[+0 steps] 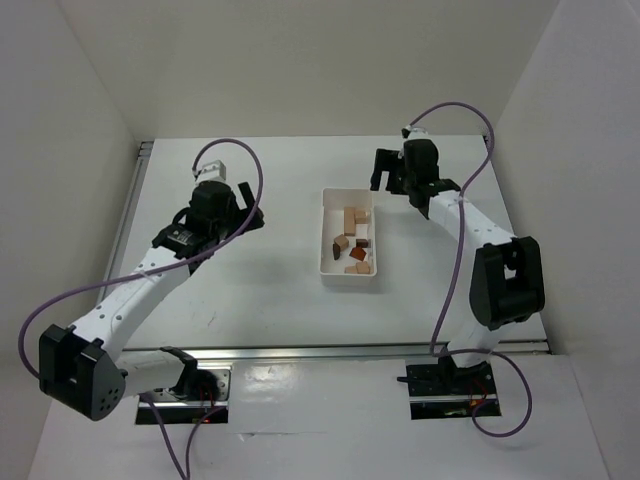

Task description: Build the wood block tower

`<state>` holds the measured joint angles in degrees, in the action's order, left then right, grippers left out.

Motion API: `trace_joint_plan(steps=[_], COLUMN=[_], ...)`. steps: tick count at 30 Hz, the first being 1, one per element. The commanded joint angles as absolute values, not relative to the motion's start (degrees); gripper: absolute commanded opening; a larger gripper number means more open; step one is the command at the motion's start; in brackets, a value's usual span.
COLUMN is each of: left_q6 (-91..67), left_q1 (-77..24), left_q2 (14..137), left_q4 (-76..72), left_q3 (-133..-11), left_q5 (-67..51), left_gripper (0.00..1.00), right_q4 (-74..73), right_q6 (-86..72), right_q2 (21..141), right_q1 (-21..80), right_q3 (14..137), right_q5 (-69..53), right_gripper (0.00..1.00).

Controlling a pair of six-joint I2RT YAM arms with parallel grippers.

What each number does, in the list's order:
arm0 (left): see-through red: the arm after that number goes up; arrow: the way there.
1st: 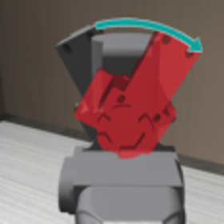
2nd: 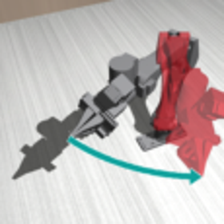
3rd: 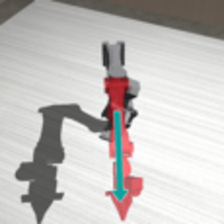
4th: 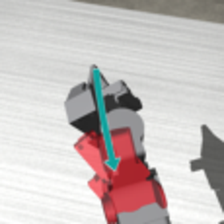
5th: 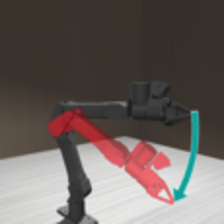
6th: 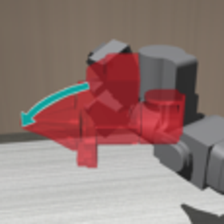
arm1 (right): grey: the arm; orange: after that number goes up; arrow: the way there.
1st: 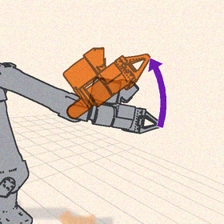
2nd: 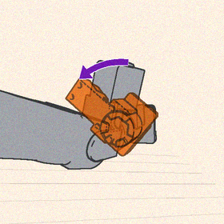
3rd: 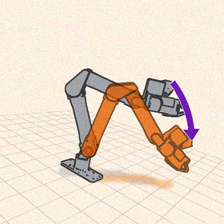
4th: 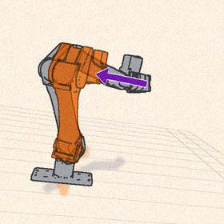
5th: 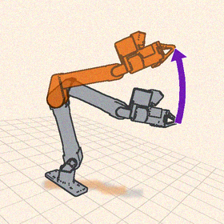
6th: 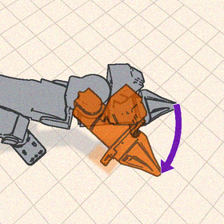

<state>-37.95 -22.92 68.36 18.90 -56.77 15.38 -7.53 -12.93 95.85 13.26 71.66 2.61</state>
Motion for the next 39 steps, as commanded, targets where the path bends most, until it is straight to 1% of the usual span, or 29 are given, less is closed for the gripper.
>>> trace_joint_plan(steps=[1, 3, 4, 6, 7, 9, 14, 19, 20, 21, 23, 24, 28, 30, 33, 37, 38, 39], left_q6=[-35.7, -35.2, -35.2, -35.2, -35.2, -35.2, -35.2, -35.2, -35.2, -35.8, -36.4, -36.9, -38.7, -39.3, -39.8, -40.3, -40.3, -40.3], left_q1=[-21.4, -21.4, -21.4, -21.4, -21.4, -21.4, -21.4, -21.4, -21.4, -21.4, -21.4, -21.4, -21.4, -21.4, -21.4, -21.4, -21.4, -21.4], left_q2=[67.9, 67.9, 67.9, 67.2, 66.5, 65.7, 62.2, 59.2, 58.6, 58.1, 57.0, 56.1, 54.8, 54.8, 54.8, 55.3, 55.8, 55.8], left_q4=[14.3, 14.3, 15.0, 15.6, 15.6, 15.6, 15.6, 16.3, 16.9, 17.7, 18.4, 18.4, 19.0, 19.6, 20.8, 20.8, 20.8, 20.8], left_q3=[-58.8, -58.8, -58.3, -57.7, -57.0, -56.2, -53.1, -51.0, -50.2, -50.2, -48.7, -48.7, -47.3, -47.3, -47.3, -47.3, -47.3, -47.3], left_q5=[10.7, 10.7, 11.2, 11.2, 11.3, 11.3, 12.5, 12.5, 13.1, 13.8, 14.3, 14.3, 14.9, 15.4, 15.9, 16.4, 16.4, 16.4], left_gripper=[0.97, 0.97, 0.96, 0.93, 0.93, 0.89, 0.88, 0.88, 0.88, 0.88, 0.88, 0.88, 0.87, 0.87, 0.86, 0.86, 0.86, 0.85], right_q4=[-5.0, -2.0, -2.6, -7.2, -7.7, -4.6, -2.7, -9.1, -9.7, -9.7, -9.1, -9.1, -11.7, -13.6, -14.4, -13.3, -12.7, -12.7], right_q6=[-12.3, -9.1, -5.8, -6.6, -8.0, -5.1, -6.6, -7.7, -8.3, -8.3, -9.1, -9.1, -10.5, -12.1, -15.1, -17.9, -17.9, -18.7], right_q2=[89.0, 87.7, 87.7, 88.9, 88.9, 88.9, 88.3, 92.5, 92.5, 93.1, 93.1, 93.1, 94.3, 94.9, 95.4, 94.4, 94.4, 94.4], right_q1=[13.3, 14.4, 15.0, 15.6, 15.6, 16.2, 16.2, 16.2, 17.0, 17.6, 19.1, 19.6, 24.3, 25.5, 26.1, 26.1, 26.1, 26.1], right_q3=[72.4, 70.4, 70.4, 72.3, 72.9, 71.1, 67.6, 68.4, 67.6, 66.7, 65.2, 65.2, 63.4, 62.8, 60.5, 58.6, 58.6, 58.6], right_q5=[4.7, 5.2, 5.8, 6.4, 7.2, 5.0, 1.0, -3.0, 0.3, 1.6, 3.0, 3.0, 7.5, 11.9, 14.8, 15.6, 15.6, 15.6], right_gripper=[1.00, 1.00, 1.00, 1.00, 1.00, 1.00, 1.00, 1.00, 0.97, 0.97, 0.93, 0.87, 0.87, 0.87, 0.87, 0.78, 0.78, 0.73])
